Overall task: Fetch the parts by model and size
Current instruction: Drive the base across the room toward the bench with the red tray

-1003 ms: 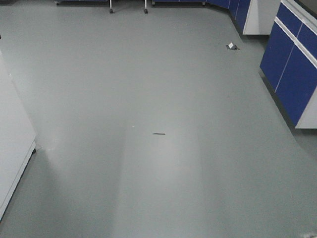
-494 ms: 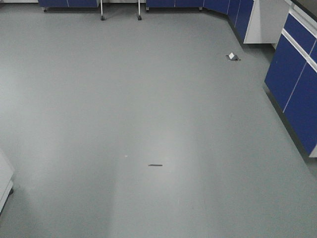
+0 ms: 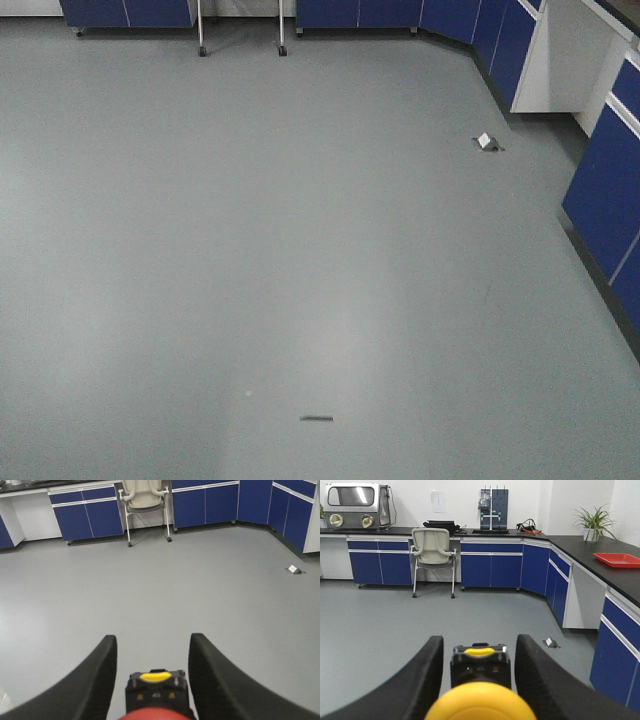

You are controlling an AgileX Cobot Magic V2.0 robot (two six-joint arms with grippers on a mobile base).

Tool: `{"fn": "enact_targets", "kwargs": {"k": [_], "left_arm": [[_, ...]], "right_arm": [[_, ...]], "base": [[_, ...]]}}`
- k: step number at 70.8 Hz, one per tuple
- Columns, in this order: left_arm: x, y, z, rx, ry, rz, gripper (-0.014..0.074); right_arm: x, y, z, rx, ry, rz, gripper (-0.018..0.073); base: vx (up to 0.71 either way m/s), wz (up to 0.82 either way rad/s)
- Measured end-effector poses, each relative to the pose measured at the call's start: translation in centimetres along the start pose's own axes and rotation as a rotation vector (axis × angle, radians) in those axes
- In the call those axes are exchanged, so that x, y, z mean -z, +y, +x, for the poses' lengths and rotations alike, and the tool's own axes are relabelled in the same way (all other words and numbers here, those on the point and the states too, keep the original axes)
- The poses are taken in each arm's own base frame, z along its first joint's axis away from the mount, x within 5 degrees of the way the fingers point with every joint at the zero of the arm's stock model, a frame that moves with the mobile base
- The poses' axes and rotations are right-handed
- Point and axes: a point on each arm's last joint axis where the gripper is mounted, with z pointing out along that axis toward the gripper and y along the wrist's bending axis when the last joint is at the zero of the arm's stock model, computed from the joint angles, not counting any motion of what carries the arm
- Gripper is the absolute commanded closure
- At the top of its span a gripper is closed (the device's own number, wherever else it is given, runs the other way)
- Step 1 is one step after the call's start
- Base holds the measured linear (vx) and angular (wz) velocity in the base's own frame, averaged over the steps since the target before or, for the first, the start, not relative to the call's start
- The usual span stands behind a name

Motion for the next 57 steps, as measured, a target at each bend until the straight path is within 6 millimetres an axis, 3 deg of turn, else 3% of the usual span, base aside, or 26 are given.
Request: {"fn": "enact_targets", "kwargs": {"k": [57], "left_arm": [[0.0,0.0,0.0,0.0,0.0,0.0,0.0601]], "right_arm": [[0.0,0.0,0.01,0.0,0.001,0.0,0.0565]], "base": [[0.59,0.0]]}}
